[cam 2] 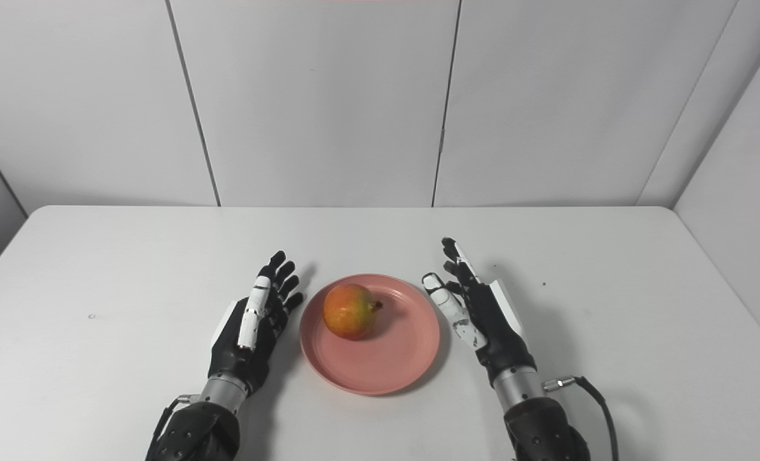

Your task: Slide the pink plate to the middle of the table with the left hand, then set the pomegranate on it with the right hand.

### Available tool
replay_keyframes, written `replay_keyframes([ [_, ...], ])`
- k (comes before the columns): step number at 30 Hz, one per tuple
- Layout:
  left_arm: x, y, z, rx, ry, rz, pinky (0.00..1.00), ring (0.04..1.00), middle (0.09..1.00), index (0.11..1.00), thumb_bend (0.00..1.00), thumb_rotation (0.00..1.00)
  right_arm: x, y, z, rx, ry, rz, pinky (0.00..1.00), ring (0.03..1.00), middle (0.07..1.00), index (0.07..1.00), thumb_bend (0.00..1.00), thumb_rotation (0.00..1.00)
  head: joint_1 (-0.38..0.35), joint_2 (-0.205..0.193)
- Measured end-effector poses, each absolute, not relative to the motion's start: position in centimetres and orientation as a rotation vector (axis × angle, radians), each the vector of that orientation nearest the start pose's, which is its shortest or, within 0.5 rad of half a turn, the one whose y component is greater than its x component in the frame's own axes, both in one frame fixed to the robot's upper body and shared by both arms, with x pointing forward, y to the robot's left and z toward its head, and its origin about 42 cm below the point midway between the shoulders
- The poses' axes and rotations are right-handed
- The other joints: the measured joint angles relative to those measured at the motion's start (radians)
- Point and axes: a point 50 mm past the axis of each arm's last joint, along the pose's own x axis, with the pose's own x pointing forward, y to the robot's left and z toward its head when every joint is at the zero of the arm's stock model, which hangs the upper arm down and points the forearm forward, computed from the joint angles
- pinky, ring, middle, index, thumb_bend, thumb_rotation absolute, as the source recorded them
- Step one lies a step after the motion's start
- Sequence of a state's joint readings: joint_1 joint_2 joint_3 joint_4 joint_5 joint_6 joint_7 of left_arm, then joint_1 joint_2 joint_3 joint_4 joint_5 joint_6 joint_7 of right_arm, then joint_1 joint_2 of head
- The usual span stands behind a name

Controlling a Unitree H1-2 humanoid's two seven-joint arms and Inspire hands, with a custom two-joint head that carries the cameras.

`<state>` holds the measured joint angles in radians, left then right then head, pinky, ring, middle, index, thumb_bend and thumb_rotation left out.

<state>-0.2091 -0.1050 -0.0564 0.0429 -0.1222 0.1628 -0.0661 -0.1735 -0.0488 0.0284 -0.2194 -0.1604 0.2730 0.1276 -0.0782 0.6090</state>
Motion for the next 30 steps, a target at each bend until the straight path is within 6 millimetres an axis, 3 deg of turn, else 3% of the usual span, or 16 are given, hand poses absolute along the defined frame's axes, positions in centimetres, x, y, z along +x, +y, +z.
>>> replay_keyframes([
  [11, 33.8, 14.4, 13.7, -0.152, -0.025, -0.207, 1.00, 1.000, 1.000, 1.000, 0.44, 1.00, 32.0, -19.6, 17.4, -0.081, -0.067, 0.137, 0.98, 0.986, 1.000, 1.000, 0.62, 1.00, -0.009, 0.000],
  [16, 33.5, 14.6, 13.5, -0.128, -0.044, -0.203, 1.00, 1.000, 1.000, 1.000, 0.43, 1.00, 31.7, -19.3, 16.8, -0.063, -0.051, 0.120, 0.99, 0.984, 0.995, 0.993, 0.34, 1.00, -0.014, -0.003],
  [24, 33.4, 15.1, 13.5, -0.104, -0.074, -0.195, 1.00, 1.000, 1.000, 1.000, 0.43, 1.00, 31.7, -19.0, 16.5, -0.030, -0.055, 0.106, 0.99, 0.989, 0.999, 1.000, 0.23, 1.00, -0.012, -0.003],
  [30, 33.4, 15.1, 13.2, -0.100, -0.074, -0.188, 1.00, 1.000, 1.000, 1.000, 0.43, 1.00, 31.8, -19.0, 16.2, -0.017, -0.054, 0.103, 0.99, 0.996, 1.000, 1.000, 0.21, 1.00, -0.014, -0.005],
])
